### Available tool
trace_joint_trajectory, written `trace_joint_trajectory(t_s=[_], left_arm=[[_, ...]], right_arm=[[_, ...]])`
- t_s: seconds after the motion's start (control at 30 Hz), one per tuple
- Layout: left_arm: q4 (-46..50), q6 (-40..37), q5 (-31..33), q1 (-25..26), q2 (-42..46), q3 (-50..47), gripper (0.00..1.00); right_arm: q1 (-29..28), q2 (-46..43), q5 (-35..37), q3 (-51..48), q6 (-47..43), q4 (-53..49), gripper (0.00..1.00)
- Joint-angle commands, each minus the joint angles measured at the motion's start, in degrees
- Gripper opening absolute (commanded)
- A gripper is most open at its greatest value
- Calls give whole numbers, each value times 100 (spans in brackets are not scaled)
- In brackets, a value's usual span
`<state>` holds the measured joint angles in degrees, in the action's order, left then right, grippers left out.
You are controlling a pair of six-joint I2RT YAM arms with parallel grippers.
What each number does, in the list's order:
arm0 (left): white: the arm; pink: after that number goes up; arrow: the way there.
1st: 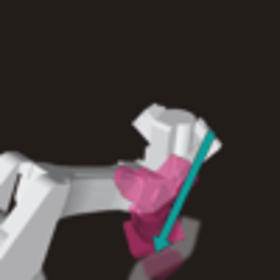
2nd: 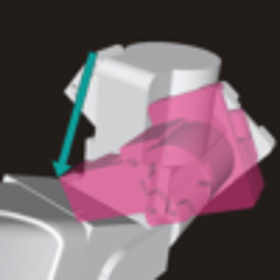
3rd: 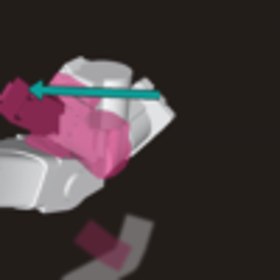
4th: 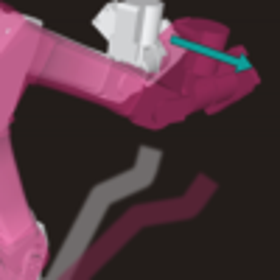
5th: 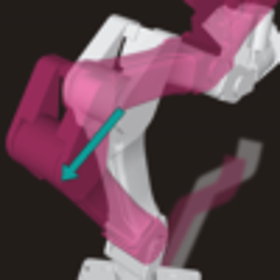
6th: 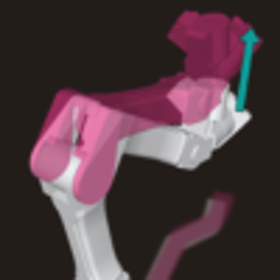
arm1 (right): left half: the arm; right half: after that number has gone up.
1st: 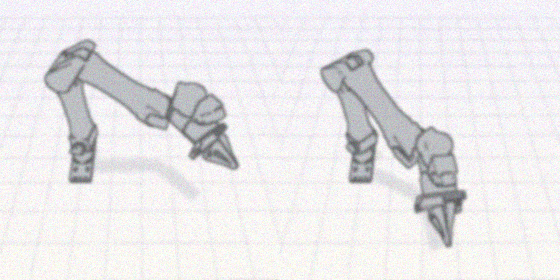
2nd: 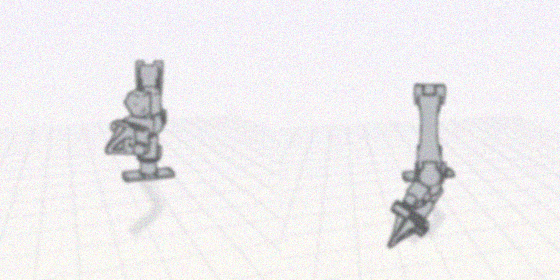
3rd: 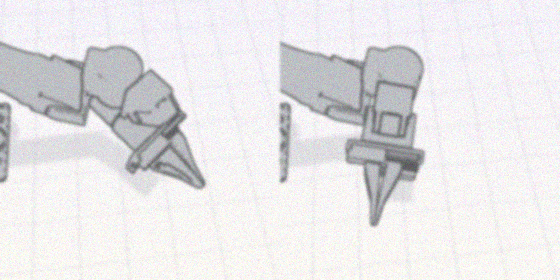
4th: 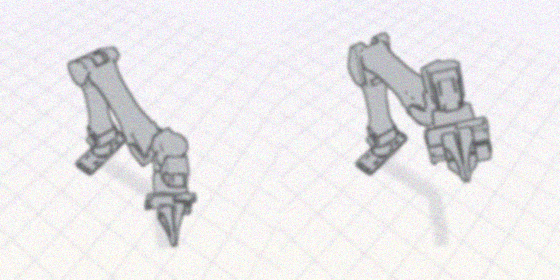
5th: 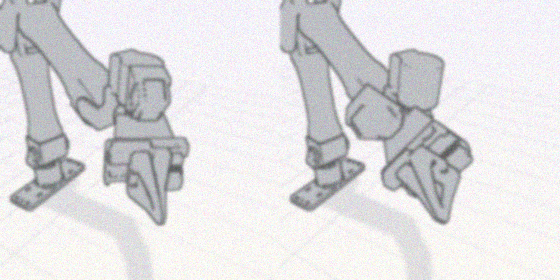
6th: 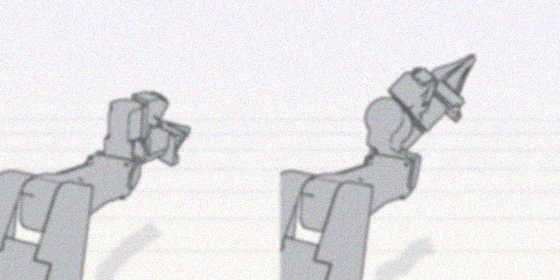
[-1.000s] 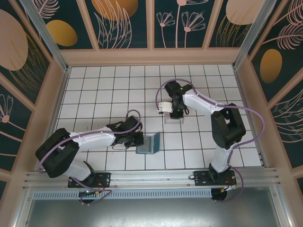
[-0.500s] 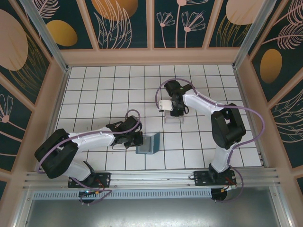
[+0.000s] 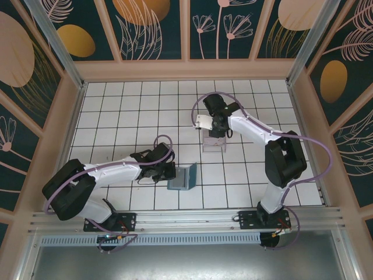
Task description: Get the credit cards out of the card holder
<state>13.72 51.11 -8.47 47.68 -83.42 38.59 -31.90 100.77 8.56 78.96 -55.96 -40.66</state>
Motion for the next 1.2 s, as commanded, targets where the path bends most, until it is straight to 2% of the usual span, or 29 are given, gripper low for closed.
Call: trace_joint_trajectory(t_s=[0.0,0.23,0.43,0.67,0.8,1.17], left_arm=[[131,5,131,-4,182,114,8],[313,-2,318,-1,378,245,8],[345,58,456,-26,463,195,8],[197,156,312,-180,651,17,9],[163,167,236,-270,718,-83,9],[87,282,116,-583,1195,-485,8]], right_arm=[[17,-421,-465,277,1036,62,28],[-229,-874,-1326,65,3617,441,28],[-429,-1143,-2054,-246,6270,591,24],[-809,-1258,-3031,-1102,8729,875,20],[-1242,-1302,-3322,-1464,9305,1306,19],[-1964,-832,-2964,-1568,10100,1591,21]])
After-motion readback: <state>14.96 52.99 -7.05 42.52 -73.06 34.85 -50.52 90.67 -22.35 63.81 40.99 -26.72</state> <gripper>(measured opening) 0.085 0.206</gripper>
